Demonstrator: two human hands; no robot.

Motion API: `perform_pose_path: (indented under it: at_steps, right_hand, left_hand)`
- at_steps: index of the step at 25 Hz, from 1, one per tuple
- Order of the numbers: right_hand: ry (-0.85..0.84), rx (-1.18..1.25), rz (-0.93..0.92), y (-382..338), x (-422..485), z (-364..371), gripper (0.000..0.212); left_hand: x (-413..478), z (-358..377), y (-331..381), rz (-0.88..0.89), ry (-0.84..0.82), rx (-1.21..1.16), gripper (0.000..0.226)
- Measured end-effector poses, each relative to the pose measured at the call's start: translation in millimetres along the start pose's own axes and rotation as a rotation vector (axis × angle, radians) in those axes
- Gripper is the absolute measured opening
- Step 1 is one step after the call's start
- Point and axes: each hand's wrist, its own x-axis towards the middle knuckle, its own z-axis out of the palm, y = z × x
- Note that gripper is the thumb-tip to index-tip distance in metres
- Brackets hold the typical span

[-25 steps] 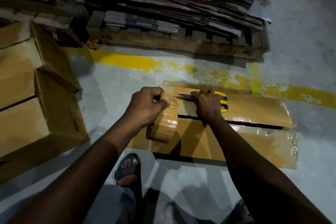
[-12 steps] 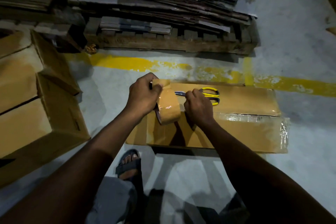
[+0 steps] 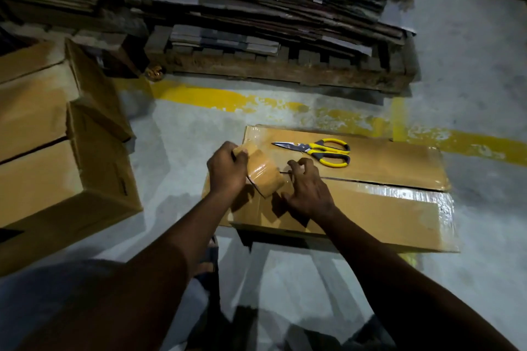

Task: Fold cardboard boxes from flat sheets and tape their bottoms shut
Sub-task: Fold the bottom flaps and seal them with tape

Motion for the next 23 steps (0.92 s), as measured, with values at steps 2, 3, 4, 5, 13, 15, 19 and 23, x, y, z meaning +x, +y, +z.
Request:
perform_pose_path:
  at_steps: [2, 3, 4, 5, 13, 15, 19, 23]
  right_hand:
    - [-0.050, -0.173, -0.033, 2.4, 4.6, 3.6, 0.080]
    - [-0.067, -0.224, -0.042, 2.7, 4.9, 6.2, 0.086]
    - [-0.077, -0.217, -0.042, 1.8, 4.7, 9.0, 0.094]
    - [-0.073, -0.170, -0.039, -1.0, 4.9, 12.4, 0.102]
    - [0.102, 0.346, 0.005, -24.9, 30.8, 29.7, 0.084]
    - [0.156, 0.386, 0.015, -27.8, 38.5, 30.0, 0.065]
    - [0.359, 0.334, -0.071, -15.3, 47.0, 27.3, 0.047]
    - [0.392, 0.234, -0.054, -9.7, 38.6, 25.8, 0.054]
  left_hand:
    - [5.2, 18.9, -23.7, -0.153, 0.043, -0.057, 0.018]
    - [6.8, 25.4, -33.6, -0.211, 0.064, -0.070, 0.019]
    - [7.3, 32.0, -41.8, -0.244, 0.082, -0.083, 0.019]
    - [6.7, 37.7, -46.7, -0.258, 0.093, -0.094, 0.017]
    - [24.1, 59.8, -63.5, -0.353, 0.020, -0.263, 0.015]
    - [32.7, 59.5, -72.1, -0.374, 0.022, -0.328, 0.016]
    - [47.7, 63.8, -98.4, -0.669, 0.136, -0.613, 0.023]
    - [52.5, 66.4, -92.5, -0.705, 0.151, -0.560, 0.011]
